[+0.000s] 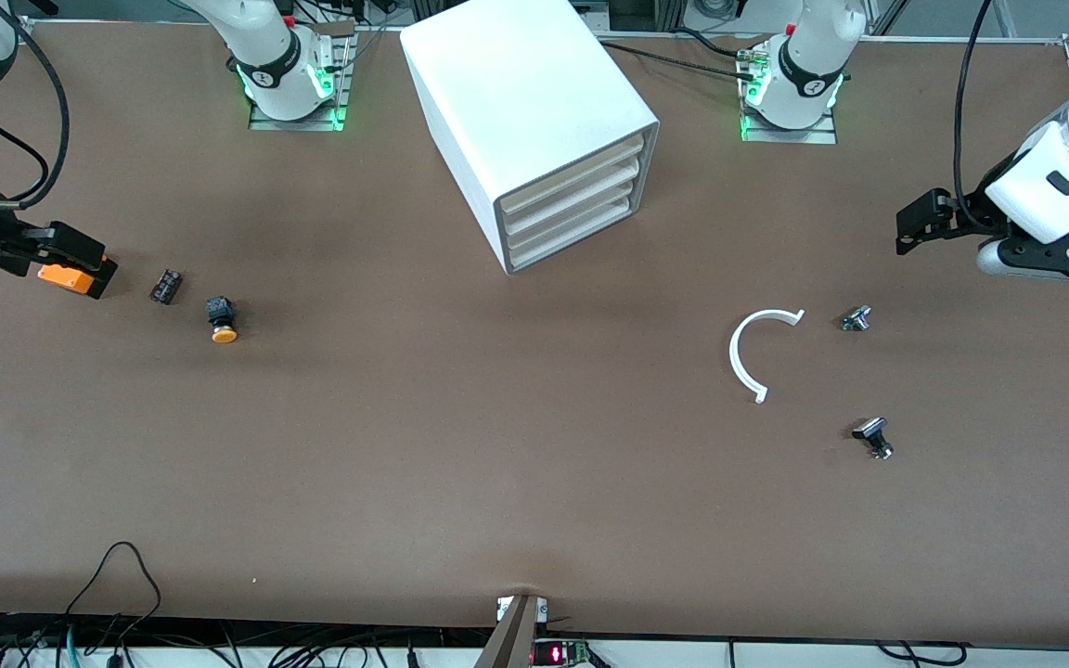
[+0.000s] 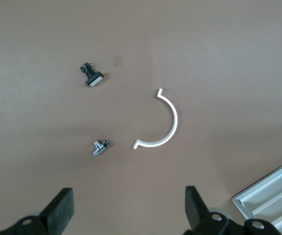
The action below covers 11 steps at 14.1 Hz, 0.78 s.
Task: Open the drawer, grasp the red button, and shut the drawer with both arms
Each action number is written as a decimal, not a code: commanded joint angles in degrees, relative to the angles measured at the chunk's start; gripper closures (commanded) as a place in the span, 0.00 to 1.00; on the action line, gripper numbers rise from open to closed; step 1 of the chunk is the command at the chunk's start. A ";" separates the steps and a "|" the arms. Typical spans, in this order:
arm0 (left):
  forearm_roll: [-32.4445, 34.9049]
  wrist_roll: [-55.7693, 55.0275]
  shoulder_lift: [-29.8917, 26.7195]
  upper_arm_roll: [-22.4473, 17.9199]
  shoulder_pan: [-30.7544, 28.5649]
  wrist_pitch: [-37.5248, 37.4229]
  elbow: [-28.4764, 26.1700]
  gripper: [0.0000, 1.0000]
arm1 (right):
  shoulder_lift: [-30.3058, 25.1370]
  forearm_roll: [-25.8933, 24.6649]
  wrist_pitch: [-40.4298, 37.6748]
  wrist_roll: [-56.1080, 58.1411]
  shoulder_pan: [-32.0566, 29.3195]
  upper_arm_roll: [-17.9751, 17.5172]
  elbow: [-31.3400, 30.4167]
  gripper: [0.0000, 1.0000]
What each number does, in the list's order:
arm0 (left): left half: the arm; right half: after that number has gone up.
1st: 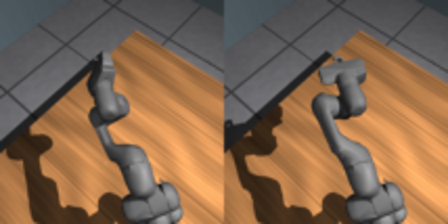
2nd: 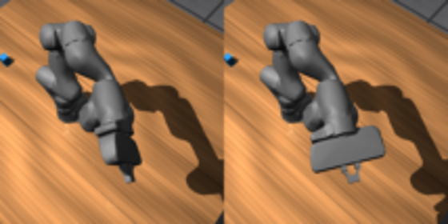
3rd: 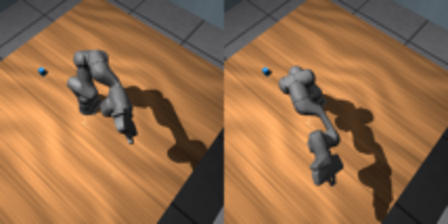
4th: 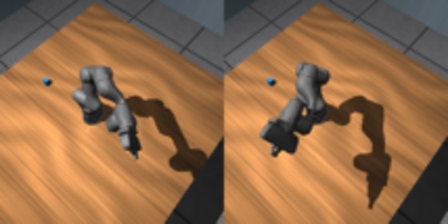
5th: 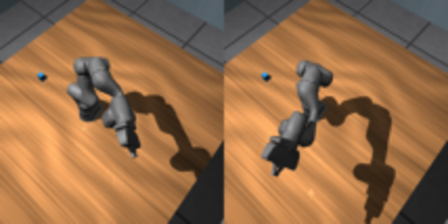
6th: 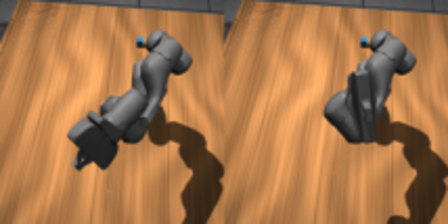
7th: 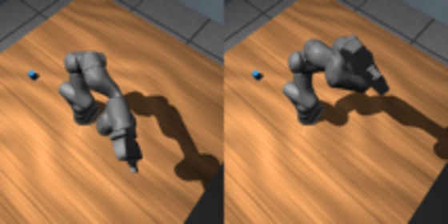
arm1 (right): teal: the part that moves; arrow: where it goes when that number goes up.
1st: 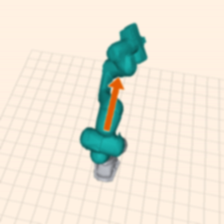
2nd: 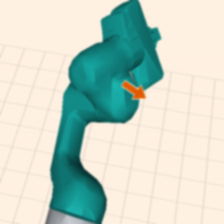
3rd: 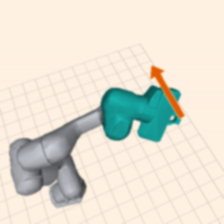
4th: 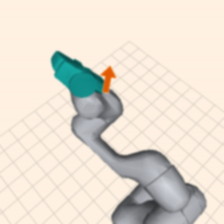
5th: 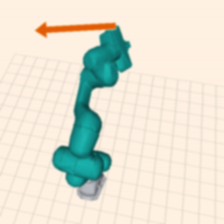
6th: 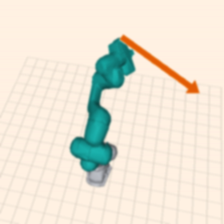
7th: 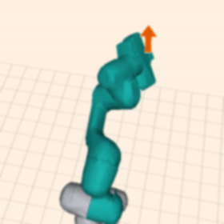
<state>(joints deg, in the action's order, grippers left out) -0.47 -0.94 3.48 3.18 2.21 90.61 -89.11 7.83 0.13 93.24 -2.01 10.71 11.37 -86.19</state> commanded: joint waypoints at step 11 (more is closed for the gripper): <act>-5.50 0.59 7.59 -0.11 -2.38 -9.03 0.70 0.00 | 0.52 1.19 0.36 -0.27 0.37 -0.12 0.59 0.00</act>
<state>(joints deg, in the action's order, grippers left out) -3.76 -0.92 10.69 3.10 1.42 85.16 -89.33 8.17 0.54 93.56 -2.02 10.92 11.24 -86.19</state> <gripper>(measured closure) 0.000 0.000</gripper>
